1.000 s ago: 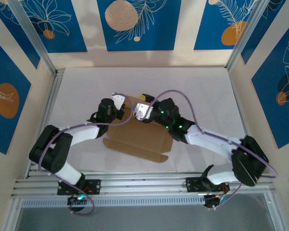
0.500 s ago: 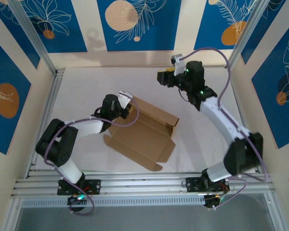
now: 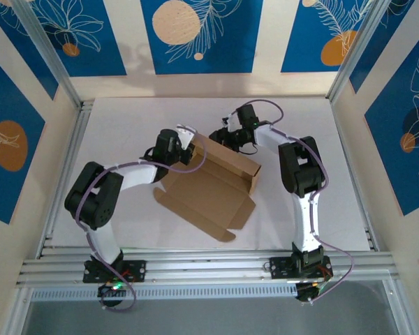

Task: Fold the paper box

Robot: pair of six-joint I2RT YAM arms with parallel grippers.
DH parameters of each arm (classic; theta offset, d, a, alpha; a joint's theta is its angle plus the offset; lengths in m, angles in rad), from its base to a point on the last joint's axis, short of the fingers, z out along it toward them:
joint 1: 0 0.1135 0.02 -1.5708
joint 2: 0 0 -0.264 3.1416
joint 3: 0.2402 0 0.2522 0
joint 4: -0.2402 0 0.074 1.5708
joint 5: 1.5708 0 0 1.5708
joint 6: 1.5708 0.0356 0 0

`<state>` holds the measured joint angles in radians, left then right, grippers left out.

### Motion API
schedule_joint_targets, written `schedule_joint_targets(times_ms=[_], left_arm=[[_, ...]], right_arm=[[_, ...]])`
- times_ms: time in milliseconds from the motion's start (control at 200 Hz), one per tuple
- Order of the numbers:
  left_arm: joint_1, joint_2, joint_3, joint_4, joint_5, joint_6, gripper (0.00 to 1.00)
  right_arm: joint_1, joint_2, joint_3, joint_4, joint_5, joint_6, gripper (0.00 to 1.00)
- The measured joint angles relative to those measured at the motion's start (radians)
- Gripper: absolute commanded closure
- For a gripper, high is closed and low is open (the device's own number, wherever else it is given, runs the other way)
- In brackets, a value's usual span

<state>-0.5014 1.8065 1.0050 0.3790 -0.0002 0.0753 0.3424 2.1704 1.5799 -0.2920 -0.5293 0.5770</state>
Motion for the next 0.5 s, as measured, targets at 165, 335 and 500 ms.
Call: schedule_joint_targets(times_ms=[165,335,500], left_arm=[[-0.021,0.027,0.072,-0.091,-0.100,-0.044,1.00],[-0.043,0.035,0.087,-0.110,-0.175,-0.085,0.88],[-0.045,0.037,0.075,-0.093,-0.183,-0.110,0.75]], right_arm=[[0.002,0.000,-0.017,0.094,-0.001,0.064,0.48],[0.002,0.000,-0.044,0.161,-0.021,0.110,0.48],[0.002,0.000,-0.072,0.215,-0.056,0.140,0.48]])
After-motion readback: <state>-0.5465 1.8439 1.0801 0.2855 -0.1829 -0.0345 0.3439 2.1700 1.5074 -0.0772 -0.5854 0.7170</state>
